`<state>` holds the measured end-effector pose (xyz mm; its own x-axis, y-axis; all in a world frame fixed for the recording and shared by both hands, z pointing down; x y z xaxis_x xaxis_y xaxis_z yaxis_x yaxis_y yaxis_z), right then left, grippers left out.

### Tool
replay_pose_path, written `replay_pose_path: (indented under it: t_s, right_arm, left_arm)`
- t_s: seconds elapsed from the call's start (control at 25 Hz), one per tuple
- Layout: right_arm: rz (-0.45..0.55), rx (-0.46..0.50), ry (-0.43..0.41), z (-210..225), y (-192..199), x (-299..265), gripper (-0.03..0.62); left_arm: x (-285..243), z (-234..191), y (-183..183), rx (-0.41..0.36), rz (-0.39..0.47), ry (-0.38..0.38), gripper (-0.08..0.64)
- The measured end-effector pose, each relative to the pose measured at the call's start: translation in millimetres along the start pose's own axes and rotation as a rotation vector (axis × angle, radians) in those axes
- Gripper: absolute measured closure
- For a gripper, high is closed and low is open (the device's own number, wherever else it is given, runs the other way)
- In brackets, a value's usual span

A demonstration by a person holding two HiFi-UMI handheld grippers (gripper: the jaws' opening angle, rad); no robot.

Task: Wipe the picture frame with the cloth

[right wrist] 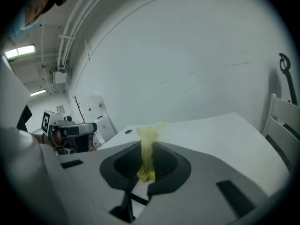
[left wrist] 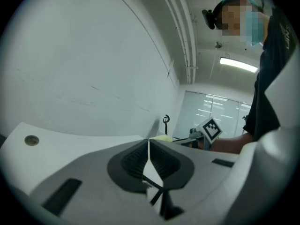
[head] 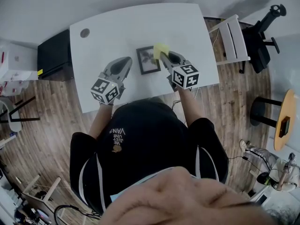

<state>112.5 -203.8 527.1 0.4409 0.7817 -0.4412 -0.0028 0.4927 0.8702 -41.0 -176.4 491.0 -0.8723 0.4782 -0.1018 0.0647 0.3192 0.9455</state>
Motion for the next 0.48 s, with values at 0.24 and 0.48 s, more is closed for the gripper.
replay_pose_path:
  t_s: [0.24,0.48]
  right_arm:
    - [0.114,0.007,-0.008,-15.8,-31.4,18.5,0.548]
    - [0.203,0.084,0.005,-29.2,-52.8,36.4,0.548]
  left_arm:
    - [0.6,-7.9,-8.3,-0.014,0.013,-0.003,0.541]
    - [1.6,-8.8,-9.2,-0.016,0.018,-0.001,0.541]
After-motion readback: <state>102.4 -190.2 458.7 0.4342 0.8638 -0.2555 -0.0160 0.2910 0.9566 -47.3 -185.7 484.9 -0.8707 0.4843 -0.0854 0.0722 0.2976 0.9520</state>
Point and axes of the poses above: the fingertips, and each gripper's own axes: x backward along the fingers, z to its right, y out of its underside, the point moved 1 cm from there along x, backward along the fingers, and after that the axes turned 9 degrees about y, right-handed, at the moved point
